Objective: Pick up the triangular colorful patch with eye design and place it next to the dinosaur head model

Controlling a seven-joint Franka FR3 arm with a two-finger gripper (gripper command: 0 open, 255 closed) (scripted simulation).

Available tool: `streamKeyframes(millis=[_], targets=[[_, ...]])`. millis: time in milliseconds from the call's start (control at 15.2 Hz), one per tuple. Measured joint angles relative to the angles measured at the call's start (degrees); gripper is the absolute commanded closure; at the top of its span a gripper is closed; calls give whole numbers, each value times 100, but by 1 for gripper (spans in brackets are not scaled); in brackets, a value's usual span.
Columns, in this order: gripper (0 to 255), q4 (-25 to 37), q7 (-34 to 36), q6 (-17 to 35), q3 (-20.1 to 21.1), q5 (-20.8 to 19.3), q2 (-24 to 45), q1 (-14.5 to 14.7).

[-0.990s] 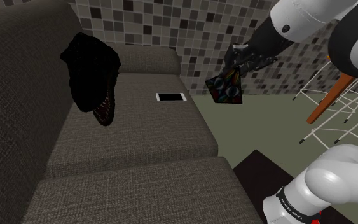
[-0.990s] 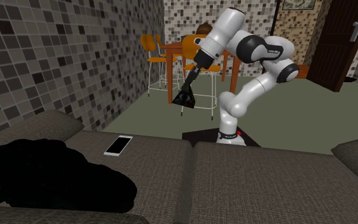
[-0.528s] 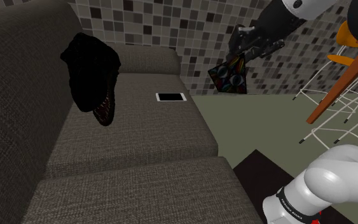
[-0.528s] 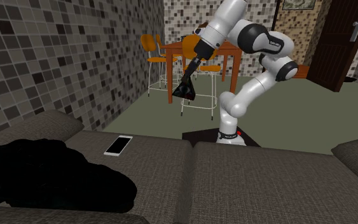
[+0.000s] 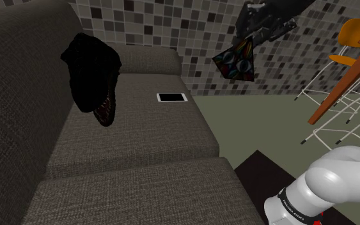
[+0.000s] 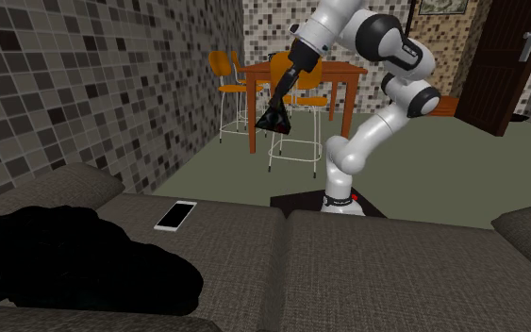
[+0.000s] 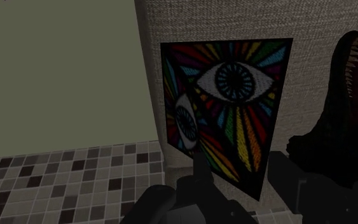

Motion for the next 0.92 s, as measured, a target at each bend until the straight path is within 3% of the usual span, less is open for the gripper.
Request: streamKeyframes(millis=[396,924], targets=[[255,629,-56,-373,-47,-79,254,-104],[255,1800,447,-101,907,-396,1658,-781]])
